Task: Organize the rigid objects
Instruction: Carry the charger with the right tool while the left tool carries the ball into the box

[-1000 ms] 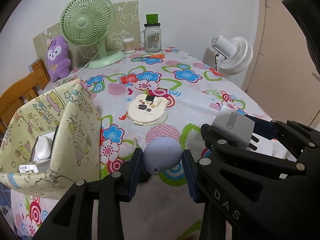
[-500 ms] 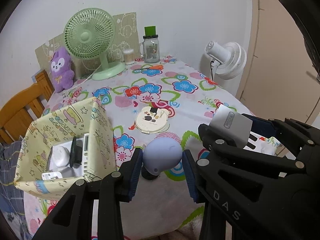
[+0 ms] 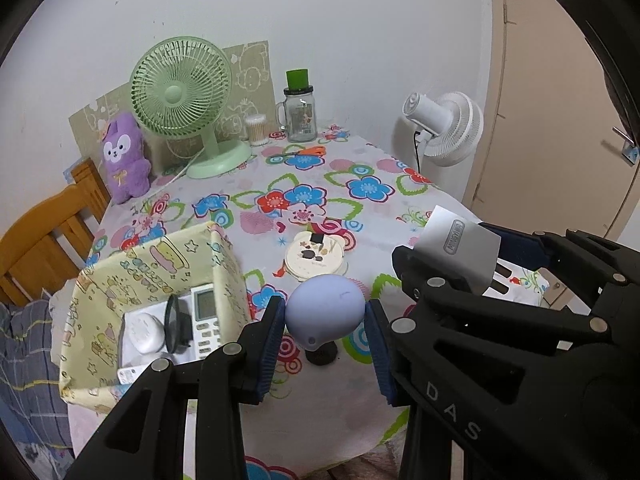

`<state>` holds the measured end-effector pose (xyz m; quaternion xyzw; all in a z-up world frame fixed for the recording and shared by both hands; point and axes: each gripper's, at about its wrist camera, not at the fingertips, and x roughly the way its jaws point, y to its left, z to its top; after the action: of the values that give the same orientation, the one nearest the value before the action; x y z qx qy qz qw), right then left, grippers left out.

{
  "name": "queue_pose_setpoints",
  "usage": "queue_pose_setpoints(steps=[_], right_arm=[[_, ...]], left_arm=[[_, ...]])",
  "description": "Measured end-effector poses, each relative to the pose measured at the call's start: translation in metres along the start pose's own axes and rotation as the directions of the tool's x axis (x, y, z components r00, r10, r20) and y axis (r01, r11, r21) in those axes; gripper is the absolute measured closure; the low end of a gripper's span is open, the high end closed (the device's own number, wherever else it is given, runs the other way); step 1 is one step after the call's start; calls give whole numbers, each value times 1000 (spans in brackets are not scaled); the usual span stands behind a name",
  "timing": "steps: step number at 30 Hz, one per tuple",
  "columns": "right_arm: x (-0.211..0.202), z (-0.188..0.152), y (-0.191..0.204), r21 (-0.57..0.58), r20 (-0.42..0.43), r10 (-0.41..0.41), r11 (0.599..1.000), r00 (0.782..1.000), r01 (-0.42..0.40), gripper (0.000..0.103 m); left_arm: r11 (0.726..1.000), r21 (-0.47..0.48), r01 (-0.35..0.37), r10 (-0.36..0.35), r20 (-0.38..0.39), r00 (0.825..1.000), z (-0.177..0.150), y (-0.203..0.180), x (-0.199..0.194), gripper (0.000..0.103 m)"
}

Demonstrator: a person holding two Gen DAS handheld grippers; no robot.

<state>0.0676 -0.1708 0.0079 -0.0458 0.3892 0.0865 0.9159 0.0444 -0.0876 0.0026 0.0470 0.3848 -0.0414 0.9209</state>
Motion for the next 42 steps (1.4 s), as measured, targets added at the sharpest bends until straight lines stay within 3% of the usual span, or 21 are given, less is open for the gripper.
queue_pose_setpoints(steps=[21,42], right_arm=[[1,25,49,-28,26,15,1000,1000,-14,42],[22,42,105,-94,5,82,992,997,-81,42]], left_arm=[[1000,-21,-16,17,22,1000,8,52,-8,61],[994,-80,-74,75,9,997,4,107,-1,61]])
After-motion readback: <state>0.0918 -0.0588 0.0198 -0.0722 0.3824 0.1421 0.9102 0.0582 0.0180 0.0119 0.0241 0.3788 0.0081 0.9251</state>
